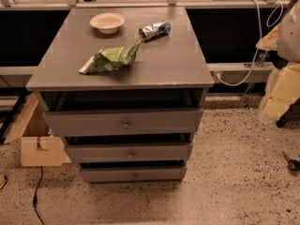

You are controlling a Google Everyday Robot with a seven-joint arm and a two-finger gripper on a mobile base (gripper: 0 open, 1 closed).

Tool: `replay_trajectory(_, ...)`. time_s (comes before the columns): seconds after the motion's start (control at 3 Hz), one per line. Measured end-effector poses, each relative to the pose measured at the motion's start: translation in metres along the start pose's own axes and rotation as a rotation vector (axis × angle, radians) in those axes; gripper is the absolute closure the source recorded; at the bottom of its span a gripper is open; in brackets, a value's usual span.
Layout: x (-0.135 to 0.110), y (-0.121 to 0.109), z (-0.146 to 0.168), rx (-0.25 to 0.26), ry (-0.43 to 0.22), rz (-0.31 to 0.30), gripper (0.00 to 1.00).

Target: Open bottom drawer

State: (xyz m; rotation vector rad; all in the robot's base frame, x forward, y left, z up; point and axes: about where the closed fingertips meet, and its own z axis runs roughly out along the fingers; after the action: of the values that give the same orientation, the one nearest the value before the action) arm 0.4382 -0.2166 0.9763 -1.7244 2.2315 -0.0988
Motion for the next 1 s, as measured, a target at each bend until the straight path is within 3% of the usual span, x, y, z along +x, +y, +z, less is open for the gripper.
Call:
replay_trajectory(0.33,0.0,0.0,0.0,0.0,0.0,0.0,0.0)
replay_trajectory(0.67,0.004,0.011,0.026,-0.067,-0.039,0.003,0.0)
replay_trajectory(1.0,0.001,0.043,0.085,-0.17,-0.151,0.011,0.0)
